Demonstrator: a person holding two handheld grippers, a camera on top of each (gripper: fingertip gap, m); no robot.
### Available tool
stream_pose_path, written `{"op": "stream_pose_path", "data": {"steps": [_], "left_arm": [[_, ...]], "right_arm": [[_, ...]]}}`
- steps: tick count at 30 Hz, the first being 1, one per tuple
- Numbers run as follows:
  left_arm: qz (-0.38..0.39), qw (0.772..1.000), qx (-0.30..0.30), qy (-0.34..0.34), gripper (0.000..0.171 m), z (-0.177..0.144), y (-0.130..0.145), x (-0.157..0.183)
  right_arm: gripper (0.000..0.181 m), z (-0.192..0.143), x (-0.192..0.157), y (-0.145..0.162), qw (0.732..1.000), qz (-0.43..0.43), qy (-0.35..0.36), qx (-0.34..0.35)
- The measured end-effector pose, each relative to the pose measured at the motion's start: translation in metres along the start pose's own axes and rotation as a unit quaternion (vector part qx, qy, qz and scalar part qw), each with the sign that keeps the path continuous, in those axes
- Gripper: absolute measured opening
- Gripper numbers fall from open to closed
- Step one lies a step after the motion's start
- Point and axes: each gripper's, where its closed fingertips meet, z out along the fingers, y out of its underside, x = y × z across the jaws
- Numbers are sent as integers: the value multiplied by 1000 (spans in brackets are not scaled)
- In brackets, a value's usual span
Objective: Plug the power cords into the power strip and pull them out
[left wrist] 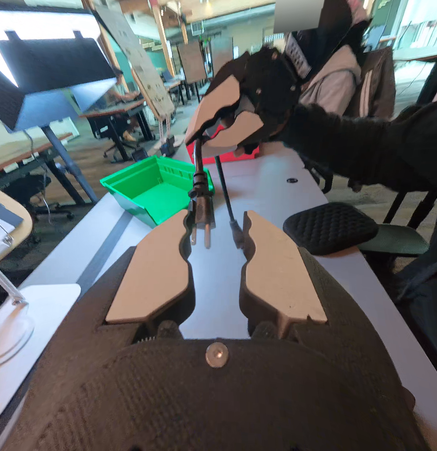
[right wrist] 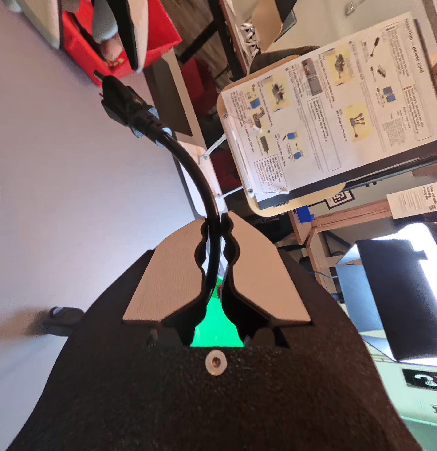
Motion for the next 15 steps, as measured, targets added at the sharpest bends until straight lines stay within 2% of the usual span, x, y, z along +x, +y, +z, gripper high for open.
{"op": "stream_pose_path", "data": {"steps": [3, 5, 9, 11, 13, 15], "left_arm": [[9, 999, -52, -14, 44, 19, 29, 0], [-8, 998, -69, 2, 45, 32, 41, 6], [-7, 996, -90, -2, 38, 48, 53, 6], [6, 995, -94, -18, 33, 53, 56, 0], [12, 995, -101, -16, 36, 57, 59, -2], [14, 995, -102, -12, 28, 60, 60, -1]], "right_arm": [[13, -2, -9, 9, 1000, -13, 13, -5], [14, -3, -12, 15, 1000, -16, 22, -17], [14, -5, -17, 16, 999, -41, 28, -22], [14, -6, -18, 9, 999, -44, 25, -3], [13, -7, -17, 5, 999, -47, 22, 8], [13, -6, -16, 6, 998, -59, 24, 8]]}}
